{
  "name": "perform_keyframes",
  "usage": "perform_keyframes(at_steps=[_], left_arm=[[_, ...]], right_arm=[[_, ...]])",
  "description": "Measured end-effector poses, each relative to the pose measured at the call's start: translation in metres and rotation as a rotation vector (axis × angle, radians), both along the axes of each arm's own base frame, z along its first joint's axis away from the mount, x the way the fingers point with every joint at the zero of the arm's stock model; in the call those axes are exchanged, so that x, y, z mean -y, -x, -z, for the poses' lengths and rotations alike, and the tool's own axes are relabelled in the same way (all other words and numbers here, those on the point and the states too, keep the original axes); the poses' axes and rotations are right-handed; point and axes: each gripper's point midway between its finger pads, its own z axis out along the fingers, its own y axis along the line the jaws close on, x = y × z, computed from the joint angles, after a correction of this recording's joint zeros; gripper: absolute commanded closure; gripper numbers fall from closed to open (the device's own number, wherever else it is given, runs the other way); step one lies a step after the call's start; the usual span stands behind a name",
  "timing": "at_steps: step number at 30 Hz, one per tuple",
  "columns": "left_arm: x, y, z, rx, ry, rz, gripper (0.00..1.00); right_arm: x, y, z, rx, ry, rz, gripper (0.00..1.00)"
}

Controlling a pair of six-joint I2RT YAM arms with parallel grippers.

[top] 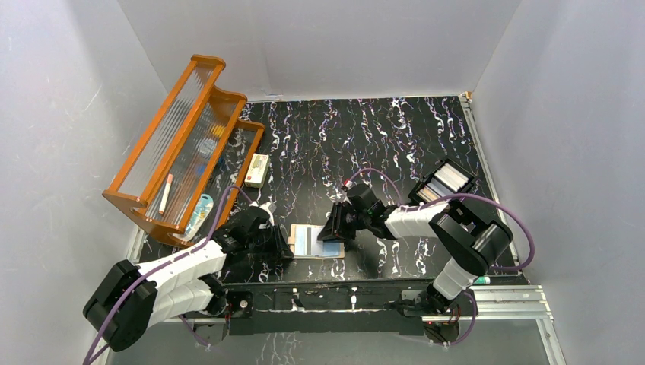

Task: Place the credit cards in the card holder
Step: Insert the credit card into the card holder.

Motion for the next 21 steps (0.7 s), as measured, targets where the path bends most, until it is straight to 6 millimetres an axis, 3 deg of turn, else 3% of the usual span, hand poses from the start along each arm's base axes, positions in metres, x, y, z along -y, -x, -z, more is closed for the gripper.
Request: perform_keyframes(at_steps=[9, 17, 21], left_arm=[[0.0, 0.0, 0.0, 0.001, 0.0, 0.0, 0.9], [-0.001, 0.001, 0.001, -0.003, -0.004, 0.001, 0.9], [-0.001, 0.001, 0.001, -0.004, -0.006, 0.001, 0.9]], right_arm=[[-0.005, 0.002, 0.0, -0.002, 0.014, -0.009, 0.69], [-0.023, 0.005, 0.0, -0.001, -0.016, -0.042, 0.75], [-0.031, 0.009, 0.002, -0.016, -0.037, -0.054, 0.7]])
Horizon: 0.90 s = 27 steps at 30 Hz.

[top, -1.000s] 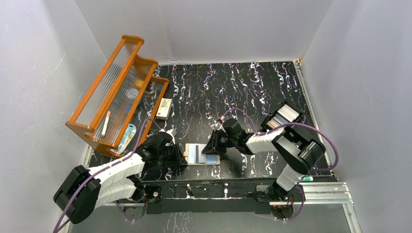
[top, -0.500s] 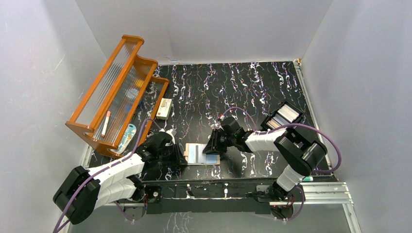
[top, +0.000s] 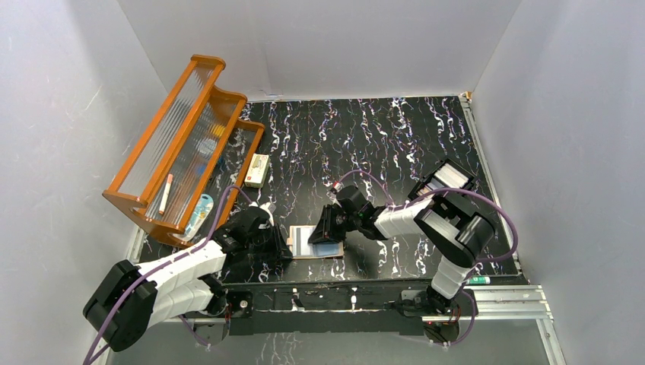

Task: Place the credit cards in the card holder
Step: Insert the credit card into the card holder.

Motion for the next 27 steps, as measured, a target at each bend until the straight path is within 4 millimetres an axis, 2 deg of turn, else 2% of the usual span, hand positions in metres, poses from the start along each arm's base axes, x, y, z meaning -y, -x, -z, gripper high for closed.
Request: perform_keyframes(at_steps=[3, 10, 15, 18, 20, 23, 27], left_arm=[[0.0, 0.0, 0.0, -0.001, 0.0, 0.0, 0.86], [-0.002, 0.0, -0.009, 0.007, -0.003, -0.002, 0.67], [0.004, -0.013, -0.042, 0.077, 0.023, -0.01, 0.57], [0.008, -0.024, -0.062, 0.13, 0.038, -0.012, 0.57], [0.009, -0.028, -0.068, 0.149, 0.037, -0.009, 0.57], [0.012, -0.031, -0.072, 0.157, 0.024, 0.009, 0.56], [0.015, -0.037, -0.077, 0.17, -0.001, 0.044, 0.49]], right_arm=[[-0.002, 0.001, -0.001, -0.003, -0.006, -0.002, 0.67], [0.006, 0.0, -0.007, 0.033, 0.05, -0.005, 0.63], [0.021, -0.003, -0.022, 0.094, 0.099, 0.02, 0.63], [0.03, -0.005, -0.026, 0.125, 0.135, 0.036, 0.63], [0.037, -0.006, -0.026, 0.14, 0.169, 0.039, 0.63], [0.05, -0.017, -0.032, 0.195, 0.259, 0.05, 0.63], [0.07, -0.054, -0.063, 0.353, 0.362, 0.1, 0.63]])
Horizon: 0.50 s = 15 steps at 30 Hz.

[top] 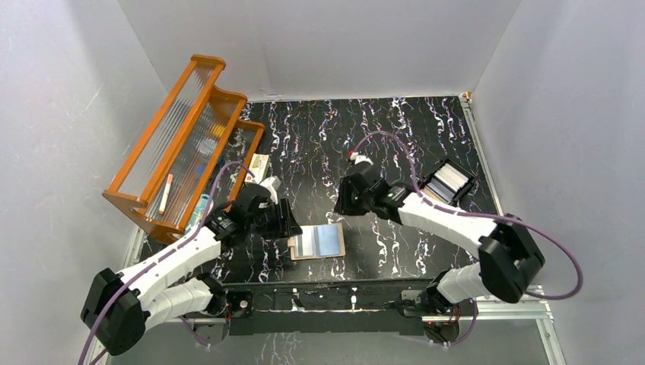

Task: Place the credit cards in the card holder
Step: Insert the credit card into the card holder, then pick up the credit card from the storage box.

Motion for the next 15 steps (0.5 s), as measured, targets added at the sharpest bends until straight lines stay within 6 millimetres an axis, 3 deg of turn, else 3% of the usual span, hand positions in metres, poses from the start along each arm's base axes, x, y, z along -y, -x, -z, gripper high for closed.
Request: perform_keyframes(at_steps=[3, 8, 10, 11, 12, 15], left_arm=[[0.002, -0.006, -0.014, 0.038, -0.011, 0.029, 0.42], [0.004, -0.017, -0.053, 0.146, -0.03, 0.088, 0.39], [0.002, -0.022, -0.073, 0.207, -0.042, 0.109, 0.36], [0.001, -0.023, -0.082, 0.237, -0.048, 0.118, 0.33], [-0.001, -0.024, -0.089, 0.26, -0.053, 0.124, 0.29], [-0.008, -0.023, -0.114, 0.342, -0.069, 0.156, 0.2]], right_arm=[[0.028, -0.032, -0.033, 0.17, 0.088, 0.037, 0.63], [0.097, -0.078, -0.076, 0.404, 0.324, 0.111, 0.63], [0.127, -0.092, -0.083, 0.47, 0.455, 0.123, 0.63], [0.142, -0.097, -0.086, 0.495, 0.523, 0.125, 0.46], [0.157, -0.103, -0.087, 0.513, 0.584, 0.129, 0.51], [0.203, -0.113, -0.085, 0.513, 0.732, 0.135, 0.53]])
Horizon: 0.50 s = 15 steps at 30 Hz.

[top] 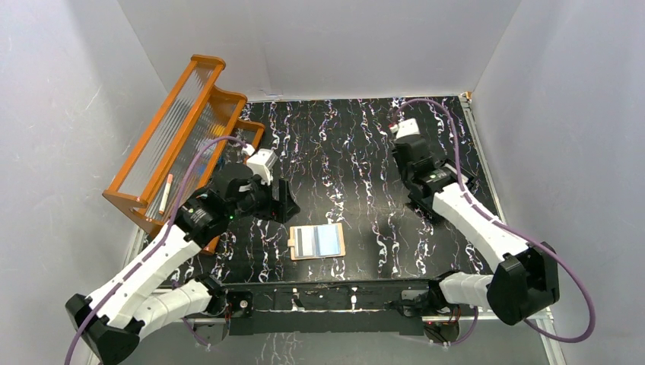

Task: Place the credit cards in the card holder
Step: Pick up the credit card from the storage box.

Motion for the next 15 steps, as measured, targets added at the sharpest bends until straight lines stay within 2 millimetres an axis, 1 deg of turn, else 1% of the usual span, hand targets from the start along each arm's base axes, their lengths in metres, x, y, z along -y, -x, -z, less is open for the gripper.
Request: perform_keyframes(at_steps=[2, 4, 7, 11, 13, 15], left_arm=[[-0.005, 0.002, -0.01, 0.047, -0.012, 0.019, 0.18], [-0.011, 0.003, -0.014, 0.081, -0.031, 0.025, 0.16], [-0.02, 0.003, -0.012, 0.123, -0.069, 0.029, 0.14], [-0.031, 0.006, 0.006, 0.137, -0.125, 0.032, 0.07], [-0.035, 0.007, 0.017, 0.131, -0.152, 0.034, 0.03], [-0.038, 0.007, 0.026, 0.125, -0.172, 0.035, 0.01]], right_arm=[[0.032, -0.005, 0.003, -0.018, 0.071, 0.04, 0.53], [0.063, -0.008, 0.007, -0.047, 0.138, 0.086, 0.51], [0.091, -0.011, 0.015, -0.097, 0.215, 0.116, 0.53], [0.11, -0.013, 0.031, -0.169, 0.241, 0.103, 0.59], [0.116, -0.013, 0.035, -0.189, 0.243, 0.097, 0.59], [0.123, -0.013, 0.037, -0.205, 0.259, 0.098, 0.56]])
